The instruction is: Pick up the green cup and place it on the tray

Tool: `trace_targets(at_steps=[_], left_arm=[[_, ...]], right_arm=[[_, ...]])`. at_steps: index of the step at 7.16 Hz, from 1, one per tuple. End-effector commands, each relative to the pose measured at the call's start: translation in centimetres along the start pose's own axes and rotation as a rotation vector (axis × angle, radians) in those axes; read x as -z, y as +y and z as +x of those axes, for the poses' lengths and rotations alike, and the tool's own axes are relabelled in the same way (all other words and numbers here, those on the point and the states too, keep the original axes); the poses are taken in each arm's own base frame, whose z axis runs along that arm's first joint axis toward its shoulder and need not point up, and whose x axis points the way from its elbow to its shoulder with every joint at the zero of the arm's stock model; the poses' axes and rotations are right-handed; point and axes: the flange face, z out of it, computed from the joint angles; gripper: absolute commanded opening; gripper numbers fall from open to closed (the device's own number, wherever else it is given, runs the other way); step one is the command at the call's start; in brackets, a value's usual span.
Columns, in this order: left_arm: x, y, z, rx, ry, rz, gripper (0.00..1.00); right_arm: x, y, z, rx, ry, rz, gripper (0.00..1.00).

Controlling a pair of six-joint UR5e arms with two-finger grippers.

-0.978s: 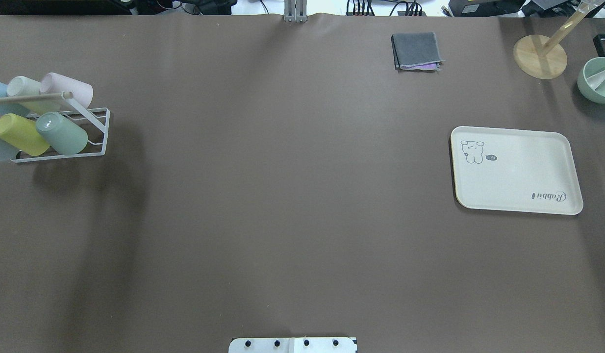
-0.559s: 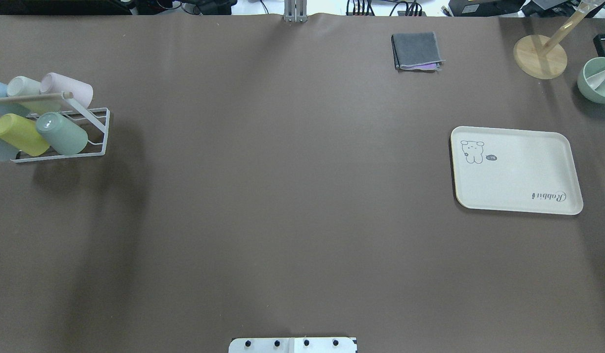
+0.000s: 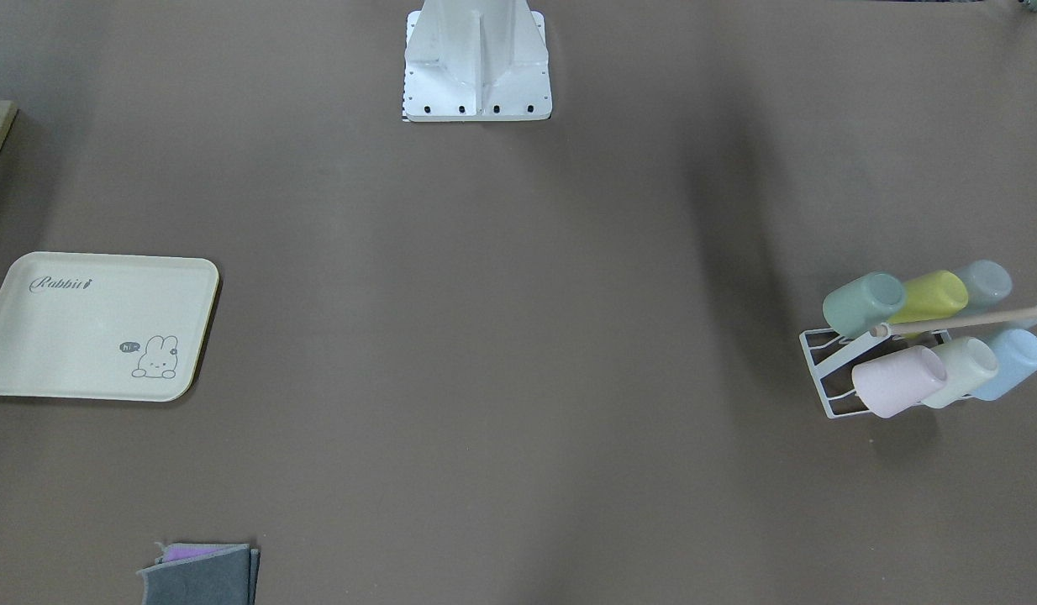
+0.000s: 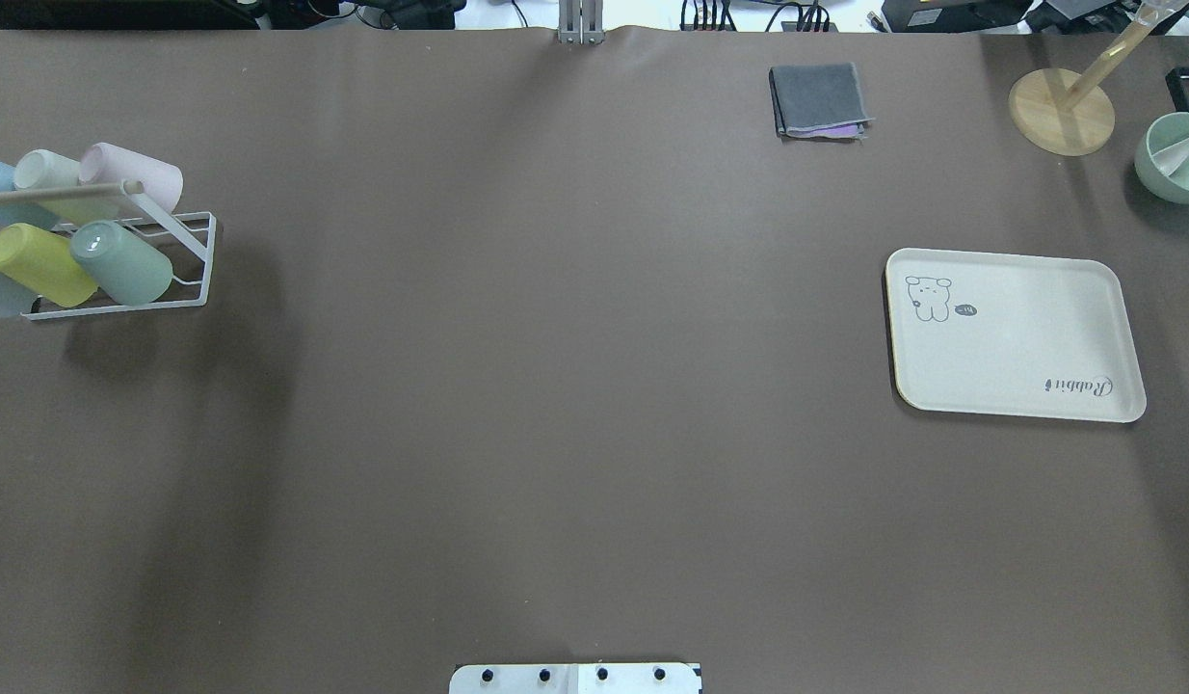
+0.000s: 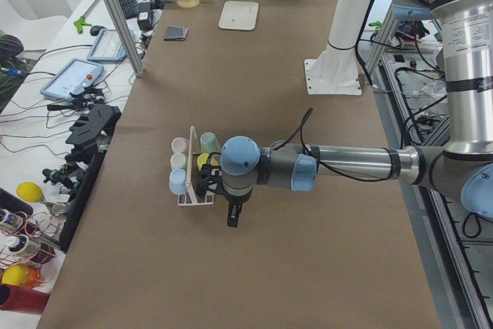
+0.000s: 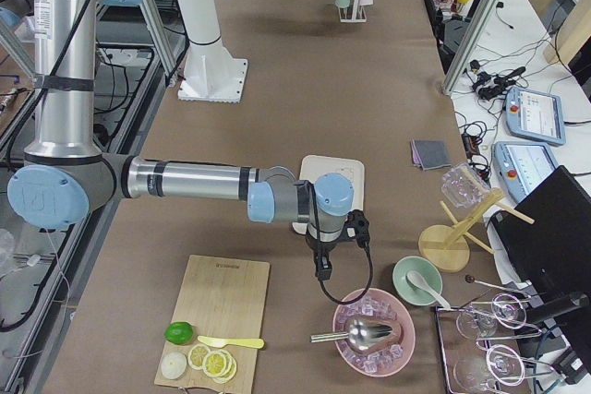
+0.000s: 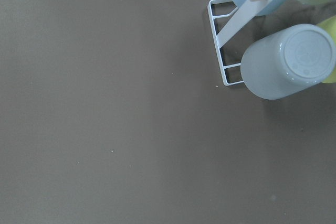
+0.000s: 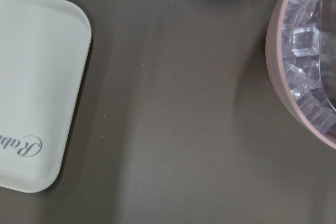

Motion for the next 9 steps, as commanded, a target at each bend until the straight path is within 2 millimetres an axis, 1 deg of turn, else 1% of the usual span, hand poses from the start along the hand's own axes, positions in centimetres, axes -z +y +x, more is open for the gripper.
trace_targets(at_steps=[1, 2, 3, 4, 5, 6, 8, 9], left_arm=[[0.1, -0.2, 0.2, -0.005, 0.001, 0.003, 0.99], [0.1, -0.2, 0.2, -0.008, 0.001, 0.003, 0.99], [0.4, -0.3, 0.6, -0.017, 0.001, 0.009, 0.99], [0.9, -0.5, 1.3, -0.032, 0.001, 0.019, 0.99], [0.8, -0.5, 1.6, -0.043, 0.001, 0.017, 0.99], [0.9, -0.6, 1.8, -0.046, 0.001, 0.018, 0.99], [0.5, -1.5, 3.2, -0.083, 0.005, 0.011, 0.99], [0.1, -2.6, 4.5, -0.116, 0.007, 0.004, 0.99]], right_arm=[[0.2, -0.4, -0.1, -0.003, 0.001, 0.001, 1.0], [-0.2, -0.1, 0.2, -0.01, 0.001, -0.007, 1.0], [0.0, -0.5, 0.0, -0.042, 0.002, -0.003, 1.0], [0.5, -0.8, -0.3, -0.138, 0.001, 0.006, 1.0], [0.4, -0.9, -0.3, -0.198, 0.004, 0.011, 1.0], [0.4, -1.0, -0.2, -0.201, 0.004, 0.011, 1.0], [0.3, -1.0, -0.2, -0.204, 0.002, 0.01, 1.0], [0.0, -0.8, 0.1, -0.209, 0.004, 0.004, 1.0]])
